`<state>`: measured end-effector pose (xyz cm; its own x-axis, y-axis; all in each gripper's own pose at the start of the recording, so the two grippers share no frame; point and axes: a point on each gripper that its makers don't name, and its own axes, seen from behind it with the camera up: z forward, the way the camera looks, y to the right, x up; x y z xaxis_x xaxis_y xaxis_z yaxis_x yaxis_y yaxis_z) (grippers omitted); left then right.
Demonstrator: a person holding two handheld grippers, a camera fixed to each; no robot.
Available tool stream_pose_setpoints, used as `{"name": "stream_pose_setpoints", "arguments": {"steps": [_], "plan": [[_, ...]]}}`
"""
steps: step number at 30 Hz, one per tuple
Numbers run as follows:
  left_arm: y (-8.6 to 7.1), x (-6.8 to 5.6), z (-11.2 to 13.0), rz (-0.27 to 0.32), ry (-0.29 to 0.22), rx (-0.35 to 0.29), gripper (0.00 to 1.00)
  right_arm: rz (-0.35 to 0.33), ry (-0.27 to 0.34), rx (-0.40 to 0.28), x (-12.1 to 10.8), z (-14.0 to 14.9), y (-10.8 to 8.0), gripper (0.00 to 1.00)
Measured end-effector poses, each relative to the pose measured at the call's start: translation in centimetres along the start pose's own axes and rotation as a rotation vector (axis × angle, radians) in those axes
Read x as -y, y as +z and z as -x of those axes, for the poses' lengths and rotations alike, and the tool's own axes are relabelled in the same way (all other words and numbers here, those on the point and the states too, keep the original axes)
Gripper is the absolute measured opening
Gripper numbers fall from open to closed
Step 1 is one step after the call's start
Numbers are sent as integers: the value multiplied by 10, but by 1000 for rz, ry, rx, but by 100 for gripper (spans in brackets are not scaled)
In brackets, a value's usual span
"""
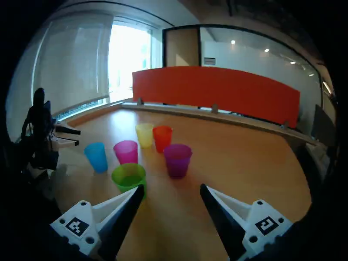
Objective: Pour water
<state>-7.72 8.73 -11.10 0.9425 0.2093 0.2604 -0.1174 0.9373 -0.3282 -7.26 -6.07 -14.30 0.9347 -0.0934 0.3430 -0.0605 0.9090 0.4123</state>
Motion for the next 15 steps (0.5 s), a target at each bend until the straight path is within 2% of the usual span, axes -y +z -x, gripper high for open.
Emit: {"name": "stream_pose_setpoints", "arguments": {"steps": [5,9,15], "plan": [[-3,32,-15,-89,-35,-61,88,98,1,-93,-25,-22,1,100],[-5,53,-31,-149,-48,-116,88,175,-16,-166,-43,-39,5,100],[-3,74,-54,-218,-62,-200,87,250,-2,-266,-63,-61,14,100]]}}
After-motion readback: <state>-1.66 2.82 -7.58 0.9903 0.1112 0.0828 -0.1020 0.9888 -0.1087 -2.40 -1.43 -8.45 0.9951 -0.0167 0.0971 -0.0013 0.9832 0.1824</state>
